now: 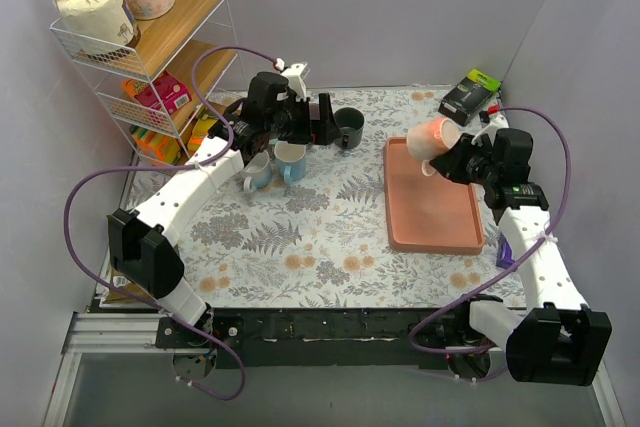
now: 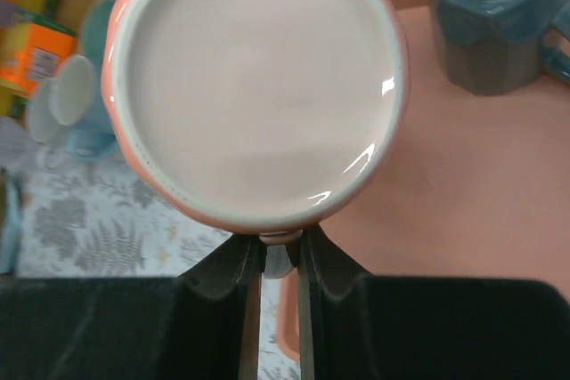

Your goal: Turn the mug right side up

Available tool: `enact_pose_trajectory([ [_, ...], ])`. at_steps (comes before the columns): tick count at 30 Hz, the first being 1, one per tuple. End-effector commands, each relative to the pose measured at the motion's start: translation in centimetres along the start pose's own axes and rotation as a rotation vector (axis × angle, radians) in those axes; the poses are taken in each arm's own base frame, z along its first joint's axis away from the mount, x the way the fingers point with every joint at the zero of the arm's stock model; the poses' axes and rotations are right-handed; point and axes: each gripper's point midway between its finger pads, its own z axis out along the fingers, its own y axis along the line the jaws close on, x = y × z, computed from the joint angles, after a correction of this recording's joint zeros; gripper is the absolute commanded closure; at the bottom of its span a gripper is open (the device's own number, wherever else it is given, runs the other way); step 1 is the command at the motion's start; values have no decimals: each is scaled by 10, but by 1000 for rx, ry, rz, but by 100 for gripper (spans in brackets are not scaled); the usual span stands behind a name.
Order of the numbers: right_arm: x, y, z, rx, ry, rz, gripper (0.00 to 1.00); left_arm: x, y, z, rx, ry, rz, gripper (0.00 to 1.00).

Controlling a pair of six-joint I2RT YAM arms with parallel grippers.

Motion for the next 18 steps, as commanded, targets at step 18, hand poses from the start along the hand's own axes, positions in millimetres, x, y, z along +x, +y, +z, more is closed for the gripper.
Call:
enact_pose_trajectory([
  [18,-140,208,-94,-771,-398,295,99,-26,-163,-55,927,-31,-215,2],
])
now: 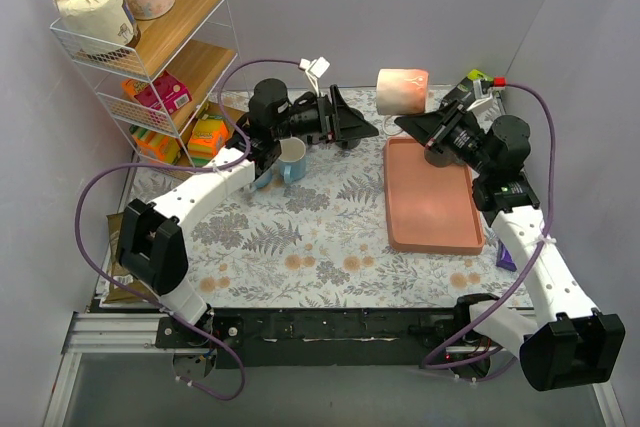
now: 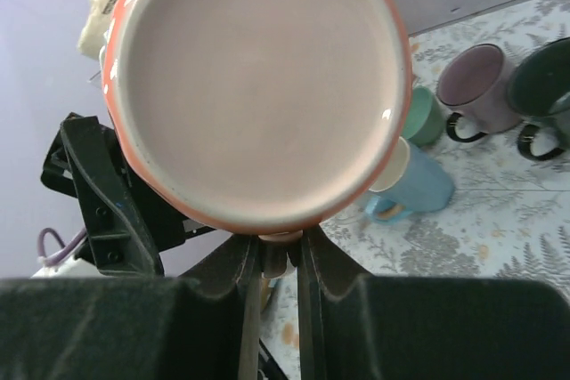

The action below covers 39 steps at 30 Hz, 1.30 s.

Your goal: Turn the mug right side up

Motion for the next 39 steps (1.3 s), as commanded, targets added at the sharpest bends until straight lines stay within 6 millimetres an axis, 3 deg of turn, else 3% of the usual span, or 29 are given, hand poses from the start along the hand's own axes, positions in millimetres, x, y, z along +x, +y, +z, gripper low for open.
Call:
enact_pose_trajectory([
  [1,-35,80,-2,-229,-154,-50,99,-10,-47,3,173,-32,24,4],
  [6,-27,97,3,-300,-134,-28,99,-12,-48,5,183,-58,5,14],
  [8,-28,98,4,-306,-135,-28,99,-12,-48,5,186,-48,-1,22],
  [14,-21,100,9,-320,-113,-26,99,-13,-48,5,190,-63,-17,32],
  [18,-17,99,10,-322,-112,-24,99,-14,-49,5,203,-65,-23,53],
  [20,-16,98,9,-320,-114,-23,99,-12,-48,6,206,-59,-32,59],
  [28,-9,93,10,-308,-103,-23,99,-11,-44,7,204,-55,-52,72],
  [30,-8,92,11,-306,-101,-28,99,-12,-44,7,196,-62,-56,72],
  [32,-5,91,11,-304,-99,-27,99,-19,-43,6,170,-110,-58,64],
  [34,-4,90,11,-301,-97,-26,99,-22,-43,5,167,-127,-63,63],
  [36,-2,89,11,-299,-96,-24,99,-22,-40,7,166,-127,-77,65],
  [39,0,88,13,-296,-95,-22,99,-23,-40,8,172,-137,-98,75],
])
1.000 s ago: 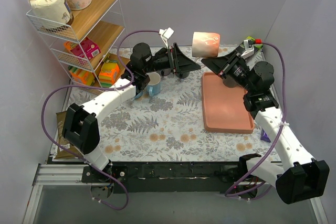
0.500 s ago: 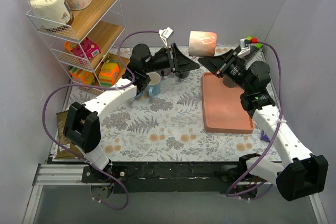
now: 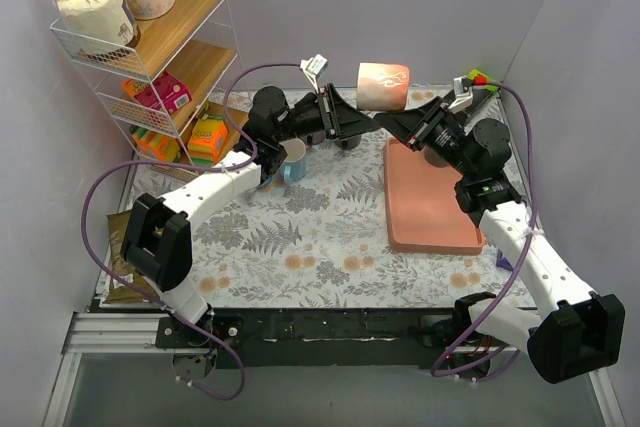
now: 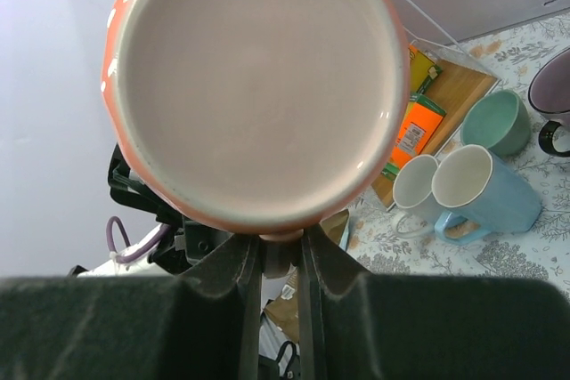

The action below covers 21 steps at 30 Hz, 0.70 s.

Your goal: Turn the mug right side up

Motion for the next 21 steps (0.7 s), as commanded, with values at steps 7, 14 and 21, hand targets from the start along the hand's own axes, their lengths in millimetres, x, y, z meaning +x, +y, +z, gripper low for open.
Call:
enact_pose_trajectory([
  [7,-18,41,-6,-123,-93,-119,99,-9,-10,-3,1,-58,8,100],
  [14,-16,26,-5,-53,-78,-135,74,-10,6,-6,-102,-62,44,100],
  [21,-10,-30,-9,230,-46,-105,39,-22,35,-21,-335,-119,145,100],
])
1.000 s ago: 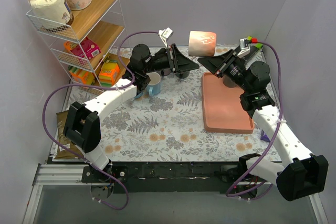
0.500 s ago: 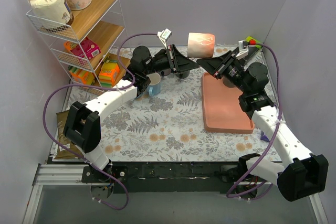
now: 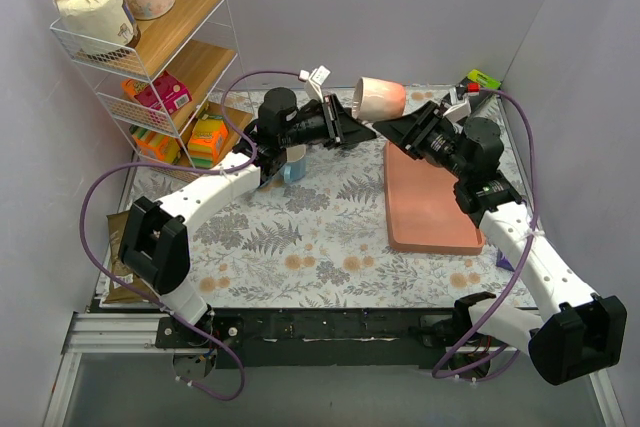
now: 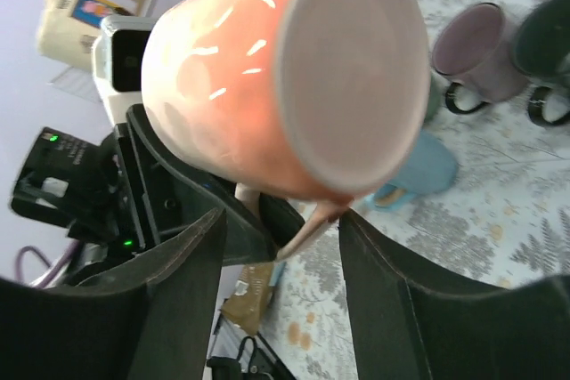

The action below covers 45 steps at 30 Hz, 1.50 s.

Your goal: Turn the mug right side up

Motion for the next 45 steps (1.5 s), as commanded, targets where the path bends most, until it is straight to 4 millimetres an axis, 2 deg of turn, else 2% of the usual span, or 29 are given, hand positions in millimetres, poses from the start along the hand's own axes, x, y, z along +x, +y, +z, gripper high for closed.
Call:
enact_pose_trajectory([
  [1,-12,-7,-8,131,-30,-72,38,-30,0,-20,-168,-124,140,100],
  [2,-13,-17,-9,175,-33,-70,38,-30,11,-22,-218,-127,161,100],
  [4,-2,-40,-14,278,9,-55,36,-34,16,-26,-255,-144,198,100],
  [5,-3,-51,-16,331,3,-49,36,-28,28,-30,-312,-117,220,100],
  [6,0,-60,-18,372,13,-42,36,-33,36,-33,-358,-136,238,100],
  [7,7,-74,-25,438,36,-25,36,-34,41,-36,-386,-137,254,100],
  [8,5,-85,-30,488,21,-21,36,-33,49,-40,-433,-119,283,100],
  [10,7,-97,-38,542,25,-16,36,-35,66,-45,-520,-116,305,100],
  [11,9,-103,-40,558,26,-17,36,-29,77,-51,-574,-87,298,100],
  [13,8,-108,-45,582,24,-28,36,-31,90,-57,-653,-84,326,100],
  [14,7,-110,-47,594,21,-33,36,-24,104,-61,-703,-51,312,100],
  [16,6,-112,-48,604,31,-57,36,-22,114,-63,-752,-37,304,100],
  [17,5,-114,-49,619,31,-58,36,-14,125,-64,-784,-11,289,100],
  [23,11,-129,-51,694,81,-45,36,-2,150,-63,-877,25,286,100],
  [24,14,-132,-51,706,94,-37,36,1,160,-62,-906,35,289,100],
  [28,21,-138,-52,720,120,-11,36,12,180,-61,-973,84,313,100],
  [34,20,-144,-55,757,126,-20,36,11,202,-67,-1083,116,381,100],
  [45,9,-163,-61,865,147,-100,36,32,237,-73,-1164,190,376,100],
])
